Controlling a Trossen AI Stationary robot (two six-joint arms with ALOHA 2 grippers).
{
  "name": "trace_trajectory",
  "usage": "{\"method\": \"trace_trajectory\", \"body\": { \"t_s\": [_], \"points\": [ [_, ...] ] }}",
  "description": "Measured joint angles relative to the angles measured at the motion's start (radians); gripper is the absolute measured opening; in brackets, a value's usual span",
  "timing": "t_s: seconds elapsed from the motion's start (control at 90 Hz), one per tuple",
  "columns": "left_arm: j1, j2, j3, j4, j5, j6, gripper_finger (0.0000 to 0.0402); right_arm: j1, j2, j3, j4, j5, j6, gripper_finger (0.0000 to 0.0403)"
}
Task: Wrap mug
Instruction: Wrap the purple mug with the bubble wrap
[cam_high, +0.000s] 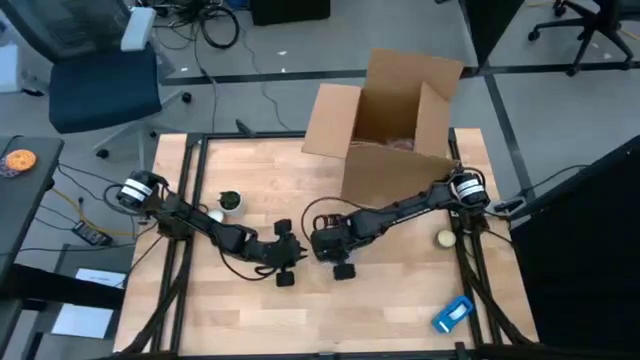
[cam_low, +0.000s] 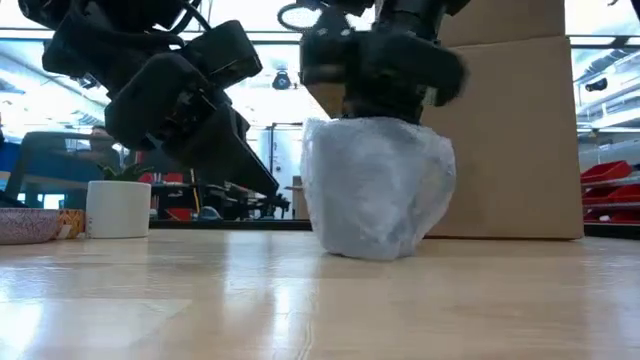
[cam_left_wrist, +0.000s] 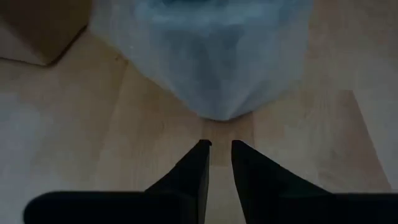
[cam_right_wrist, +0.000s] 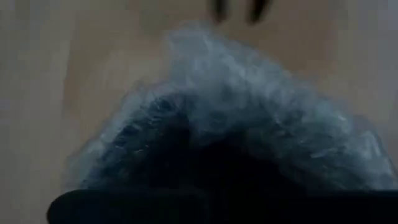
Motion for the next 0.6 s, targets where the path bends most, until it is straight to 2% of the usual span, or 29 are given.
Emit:
{"method": "trace_trajectory", "body": {
  "t_s": [0.122, 0.333, 0.456, 0.6],
  "points": [
    [0.0, 0.0, 0.0, 0.0, -0.001, 0.0, 0.0053, 0.018, 0.0, 0.0, -0.016, 0.0, -0.258, 0.0],
    [0.0, 0.0, 0.001, -0.049, -0.001, 0.045, 0.0053, -0.018, 0.0, -0.004, 0.106, -0.198, -0.264, 0.0],
    [0.0, 0.0, 0.001, -0.178, 0.0, 0.049, 0.0053, -0.017, 0.0, -0.003, 0.093, -0.175, -0.325, 0.0],
    [-0.013, 0.0, 0.001, -0.277, 0.062, -0.041, 0.0053, -0.01, 0.0, -0.002, 0.035, -0.152, -0.586, 0.0]
  ]
}}
